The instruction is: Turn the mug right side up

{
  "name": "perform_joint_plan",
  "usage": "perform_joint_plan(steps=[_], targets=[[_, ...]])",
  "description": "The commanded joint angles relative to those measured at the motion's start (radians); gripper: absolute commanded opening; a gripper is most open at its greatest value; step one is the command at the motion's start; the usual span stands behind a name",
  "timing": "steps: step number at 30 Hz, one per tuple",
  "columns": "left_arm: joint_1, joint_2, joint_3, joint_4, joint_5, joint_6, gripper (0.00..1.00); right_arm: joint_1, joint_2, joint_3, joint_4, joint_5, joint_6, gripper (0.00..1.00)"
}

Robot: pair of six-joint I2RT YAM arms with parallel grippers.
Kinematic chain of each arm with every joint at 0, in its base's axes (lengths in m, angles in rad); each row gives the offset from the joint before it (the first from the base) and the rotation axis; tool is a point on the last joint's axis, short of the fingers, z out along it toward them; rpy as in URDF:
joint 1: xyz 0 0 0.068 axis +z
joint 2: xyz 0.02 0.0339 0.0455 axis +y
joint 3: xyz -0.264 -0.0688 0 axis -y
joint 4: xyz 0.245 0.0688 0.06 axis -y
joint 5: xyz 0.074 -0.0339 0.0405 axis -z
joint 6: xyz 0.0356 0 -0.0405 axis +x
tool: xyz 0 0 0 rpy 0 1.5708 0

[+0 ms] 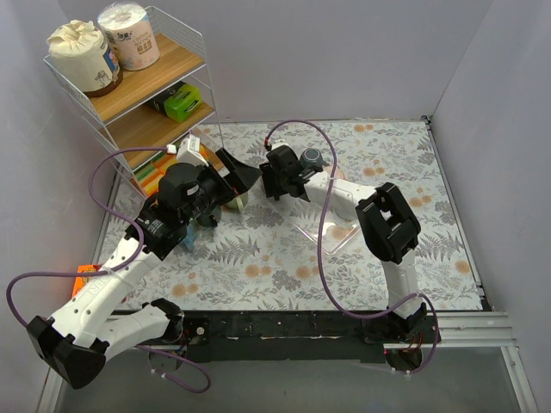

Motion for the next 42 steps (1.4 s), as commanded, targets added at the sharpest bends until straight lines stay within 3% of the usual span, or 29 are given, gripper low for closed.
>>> perform_joint_plan(steps=[1, 15, 16, 18, 32, 38, 42], targets=[[0.004, -0.028, -0.002, 0.014, 0.046, -0.010, 0.98, 0.009, 0.031, 0.087, 0.014, 0.105, 0.001, 0.63], [0.002, -0.046, -0.025, 0.017, 0.050, -0.031, 0.98, 0.011, 0.087, 0.166, -0.072, 0.152, 0.007, 0.29], [0.004, -0.048, -0.026, 0.017, 0.052, -0.032, 0.98, 0.011, 0.094, 0.172, -0.080, 0.154, 0.007, 0.15], [0.002, -0.049, -0.029, 0.017, 0.052, -0.036, 0.98, 0.011, 0.102, 0.190, -0.103, 0.157, 0.003, 0.01], [0.004, -0.046, -0.064, 0.051, 0.098, -0.054, 0.98, -0.017, -0.105, 0.161, -0.107, -0.038, 0.041, 0.01], [0.002, -0.046, -0.107, 0.090, 0.136, -0.054, 0.98, -0.073, -0.228, 0.109, -0.087, -0.233, 0.165, 0.01], [0.002, -0.052, -0.133, 0.126, 0.170, -0.052, 0.98, -0.138, -0.346, 0.019, 0.020, -0.444, 0.267, 0.01]])
